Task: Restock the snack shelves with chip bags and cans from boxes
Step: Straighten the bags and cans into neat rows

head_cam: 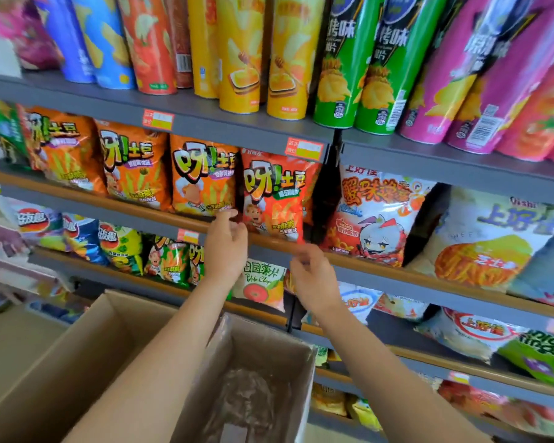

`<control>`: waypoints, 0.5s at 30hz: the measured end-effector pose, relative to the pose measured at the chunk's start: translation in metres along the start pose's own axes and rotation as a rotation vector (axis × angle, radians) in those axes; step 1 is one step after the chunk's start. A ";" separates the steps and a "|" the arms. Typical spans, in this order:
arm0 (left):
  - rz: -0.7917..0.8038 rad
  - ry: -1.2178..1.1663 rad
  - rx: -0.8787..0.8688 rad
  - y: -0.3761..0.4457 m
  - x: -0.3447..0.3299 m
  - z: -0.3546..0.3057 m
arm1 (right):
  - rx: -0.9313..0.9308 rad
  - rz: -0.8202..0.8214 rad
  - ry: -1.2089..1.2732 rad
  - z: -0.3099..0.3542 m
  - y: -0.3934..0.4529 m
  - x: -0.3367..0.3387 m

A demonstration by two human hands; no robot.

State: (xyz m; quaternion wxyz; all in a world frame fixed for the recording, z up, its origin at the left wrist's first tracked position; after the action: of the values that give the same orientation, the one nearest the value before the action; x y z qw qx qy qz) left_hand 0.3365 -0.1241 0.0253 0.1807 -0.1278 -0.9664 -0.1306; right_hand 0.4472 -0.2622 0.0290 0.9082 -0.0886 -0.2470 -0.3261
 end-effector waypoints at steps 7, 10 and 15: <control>0.340 0.214 0.069 -0.058 0.046 -0.041 | -0.068 0.140 0.089 0.003 -0.072 0.009; 0.369 0.208 0.048 -0.065 0.065 -0.066 | -0.055 0.132 0.162 0.018 -0.085 0.014; 0.391 0.153 0.043 -0.061 0.077 -0.074 | -0.040 0.070 0.176 0.032 -0.079 0.020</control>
State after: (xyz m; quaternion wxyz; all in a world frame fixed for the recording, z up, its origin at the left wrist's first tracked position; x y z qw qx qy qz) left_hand 0.2720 -0.1875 0.1091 0.2783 -0.2989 -0.9091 -0.0819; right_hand 0.3977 -0.3238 0.0670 0.9352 -0.0861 -0.1564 -0.3057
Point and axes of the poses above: each hand's wrist, its own y-axis towards the middle knuckle, its own x-axis out of the back of the hand, z = x × y, the point moved 1 cm from there along y, towards the middle knuckle, and after that the axes turned 2 degrees about -y, right-handed, at the moved point
